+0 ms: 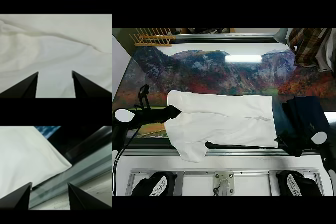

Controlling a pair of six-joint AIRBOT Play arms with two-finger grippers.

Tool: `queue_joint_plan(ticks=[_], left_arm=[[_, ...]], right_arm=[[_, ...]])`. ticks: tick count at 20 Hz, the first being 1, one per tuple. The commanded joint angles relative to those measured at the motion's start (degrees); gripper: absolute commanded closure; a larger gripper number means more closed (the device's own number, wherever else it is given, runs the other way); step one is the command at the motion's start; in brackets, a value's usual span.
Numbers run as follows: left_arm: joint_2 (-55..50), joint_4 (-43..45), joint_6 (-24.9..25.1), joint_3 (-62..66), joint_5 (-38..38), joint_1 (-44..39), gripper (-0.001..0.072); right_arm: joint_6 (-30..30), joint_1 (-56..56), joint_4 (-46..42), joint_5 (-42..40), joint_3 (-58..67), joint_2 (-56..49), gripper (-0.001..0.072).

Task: Fold the clothes and pants, and hang the long-sleeved shirts on hangers.

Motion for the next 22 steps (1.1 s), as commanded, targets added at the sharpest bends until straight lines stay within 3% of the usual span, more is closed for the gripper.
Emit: queue_joint_plan(ticks=[1, 8, 15, 16, 17, 20, 22], left_arm=[[1.51, 0.09, -0.52, -2.10, 0.46, 0.39, 0.0266], [1.51, 0.09, -0.52, -2.08, 0.42, 0.59, 0.0266], [1.51, 0.15, -0.52, -2.05, 0.42, 0.61, 0.0266], [1.51, 0.15, -0.52, -2.05, 0.42, 0.61, 0.0266], [1.51, 0.17, -0.52, -2.03, 0.35, 0.61, 0.0266], [1.64, 0.59, -1.07, -1.90, -3.65, 2.21, 0.0266], [1.62, 7.06, -6.91, -2.12, -9.57, 4.00, 0.0264]], right_arm=[[2.32, 1.70, 6.67, -6.16, -6.71, 1.51, 0.0227], [2.91, 7.23, 6.56, -15.47, -7.02, -0.37, 0.0228], [2.67, 9.94, 6.45, -18.05, -6.99, -3.65, 0.0239], [2.67, 10.25, 6.64, -18.43, -6.99, -3.58, 0.0399], [2.64, 10.38, 6.64, -18.45, -6.99, -3.54, 0.0684], [2.69, 10.38, 6.69, -18.32, -6.97, -2.99, 0.0700], [2.67, 10.38, 6.86, -18.27, -6.86, -2.08, 0.0700]])
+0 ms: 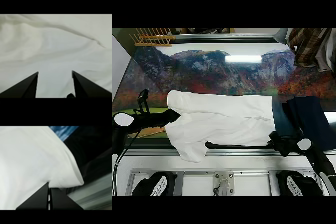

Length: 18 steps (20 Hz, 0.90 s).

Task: Fold the clothes and pants, and hang the long-sleeved shirts on hangers.

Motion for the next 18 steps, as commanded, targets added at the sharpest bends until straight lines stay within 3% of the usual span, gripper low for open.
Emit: queue_joint_plan(ticks=[1, 3, 13, 18], left_arm=[[0.07, 9.27, -7.23, -0.98, -9.35, 2.32, 0.0261], [0.04, 10.86, -7.58, -4.66, -12.26, 3.61, 0.0011], [10.80, 14.88, -8.20, -13.46, -11.54, 6.58, 0.0017], [3.56, 13.90, -7.41, -13.57, -12.04, 6.58, 0.0017]], right_arm=[[-0.07, 0.15, 0.66, -0.31, 0.13, 1.51, 0.0700], [-0.07, 0.15, 0.63, -0.33, 0.13, 2.64, 0.0700], [-0.04, 0.15, 0.87, -0.44, 0.13, 3.54, 0.0699], [-0.04, 0.15, 1.03, -0.46, 0.13, 3.54, 0.0699]])
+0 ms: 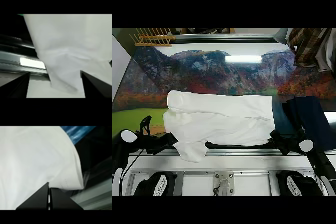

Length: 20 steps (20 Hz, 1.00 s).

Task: Fold the clothes and pants, and hang the long-sleeved shirts on hangers.

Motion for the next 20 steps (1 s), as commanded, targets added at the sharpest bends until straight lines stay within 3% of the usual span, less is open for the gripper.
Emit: queue_joint_plan(ticks=[1, 6, 11, 12, 14, 16, 20], left_arm=[[-5.14, -1.22, 1.70, -0.26, -0.39, 0.07, 0.0017], [-11.50, -8.41, 5.16, -0.26, 1.14, -0.79, 0.0017], [-15.37, -7.37, 4.59, -0.26, 1.95, -11.52, 0.0018], [-15.89, -6.01, 3.61, -0.26, 1.38, -13.00, 0.0093], [-16.02, -3.69, 2.60, -0.26, 0.42, -14.67, 0.0314], [-13.88, -3.32, 2.60, -0.24, 0.20, -14.80, 0.0706], [-6.84, -3.04, 2.58, 0.66, -2.78, -14.82, 0.0703]], right_arm=[[0.00, 0.04, 0.09, -0.09, 0.07, 0.04, 0.0700], [0.00, 0.04, 0.09, -0.15, 0.07, 0.04, 0.0700], [0.02, 0.04, 0.09, -0.39, 0.07, 0.04, 0.0699], [0.02, 0.02, 0.11, -0.39, 0.07, 0.04, 0.0700], [0.00, 0.02, 0.09, -0.37, 0.13, 0.04, 0.0699], [-0.04, 0.02, -0.07, -0.33, 0.85, 0.04, 0.0699], [-2.27, -0.09, -0.46, 1.90, 5.03, 0.02, 0.0700]])
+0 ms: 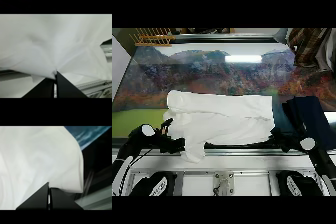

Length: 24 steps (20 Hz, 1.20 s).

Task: Fold the clothes and pants, and hang the long-sleeved shirts on hangers.

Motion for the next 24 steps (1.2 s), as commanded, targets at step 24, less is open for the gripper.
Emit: queue_joint_plan(ticks=[24], left_arm=[[-33.57, -0.09, 4.63, 57.66, -7.54, -0.57, 0.0703]], right_arm=[[-6.93, 0.26, -13.46, 15.37, 48.52, -34.86, 0.0701]])
